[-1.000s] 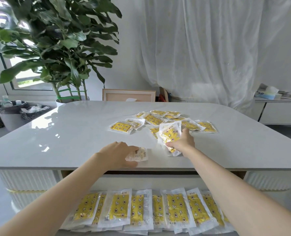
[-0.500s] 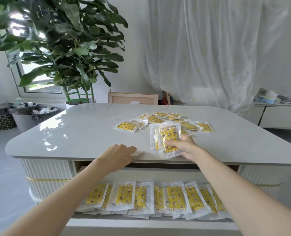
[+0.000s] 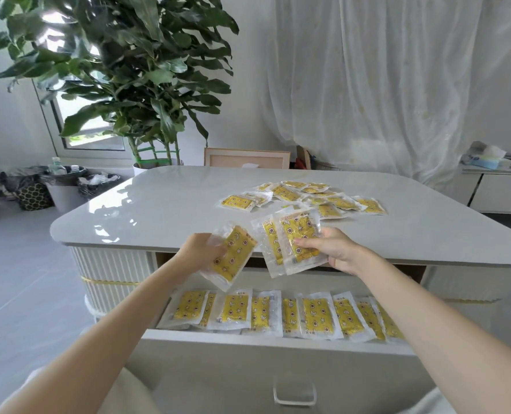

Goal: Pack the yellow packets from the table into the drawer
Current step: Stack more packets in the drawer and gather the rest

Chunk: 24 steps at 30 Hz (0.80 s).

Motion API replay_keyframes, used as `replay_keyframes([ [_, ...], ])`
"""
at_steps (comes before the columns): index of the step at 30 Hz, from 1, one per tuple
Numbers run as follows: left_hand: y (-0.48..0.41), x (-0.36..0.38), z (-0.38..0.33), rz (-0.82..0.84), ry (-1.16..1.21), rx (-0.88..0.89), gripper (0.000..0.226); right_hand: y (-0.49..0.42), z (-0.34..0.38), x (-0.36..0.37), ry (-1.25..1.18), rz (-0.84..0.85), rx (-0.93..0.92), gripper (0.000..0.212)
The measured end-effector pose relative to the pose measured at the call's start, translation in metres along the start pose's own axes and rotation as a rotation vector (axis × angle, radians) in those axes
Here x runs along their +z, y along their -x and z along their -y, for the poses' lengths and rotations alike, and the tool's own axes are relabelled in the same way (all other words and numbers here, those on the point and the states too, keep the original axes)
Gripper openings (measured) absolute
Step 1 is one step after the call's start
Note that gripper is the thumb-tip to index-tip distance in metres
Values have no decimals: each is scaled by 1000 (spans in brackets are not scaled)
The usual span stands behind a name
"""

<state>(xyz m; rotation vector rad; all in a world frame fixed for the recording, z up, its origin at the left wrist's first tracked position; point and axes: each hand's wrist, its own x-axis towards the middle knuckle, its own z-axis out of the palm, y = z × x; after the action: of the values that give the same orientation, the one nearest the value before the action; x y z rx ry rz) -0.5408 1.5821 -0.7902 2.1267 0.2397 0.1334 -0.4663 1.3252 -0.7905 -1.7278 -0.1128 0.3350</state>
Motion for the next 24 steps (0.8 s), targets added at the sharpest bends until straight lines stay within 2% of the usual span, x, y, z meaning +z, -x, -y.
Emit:
replay_keyframes([
  [2,7,-1,16,83,40,-89,5,7,-5,0,40,55,43,31],
  [4,11,-2,29,156,-4,-144,6,13,-14,0,94,128,125,36],
  [8,11,2,43,197,-121,-217,23,23,-31,7,166,252,271,15],
  [10,7,5,52,179,-116,-274,34,24,-39,12,196,271,315,13],
  [13,0,11,65,158,-103,-373,38,16,-56,18,244,203,398,18],
  [16,-7,26,74,188,6,-437,27,9,-73,14,270,88,472,30],
  [19,-9,45,67,262,134,-494,10,6,-90,3,271,-61,501,23],
  [21,-14,56,61,303,142,-496,15,2,-99,-9,283,-172,501,32],
  [24,-22,72,52,320,124,-494,42,-5,-109,-25,282,-260,486,48],
])
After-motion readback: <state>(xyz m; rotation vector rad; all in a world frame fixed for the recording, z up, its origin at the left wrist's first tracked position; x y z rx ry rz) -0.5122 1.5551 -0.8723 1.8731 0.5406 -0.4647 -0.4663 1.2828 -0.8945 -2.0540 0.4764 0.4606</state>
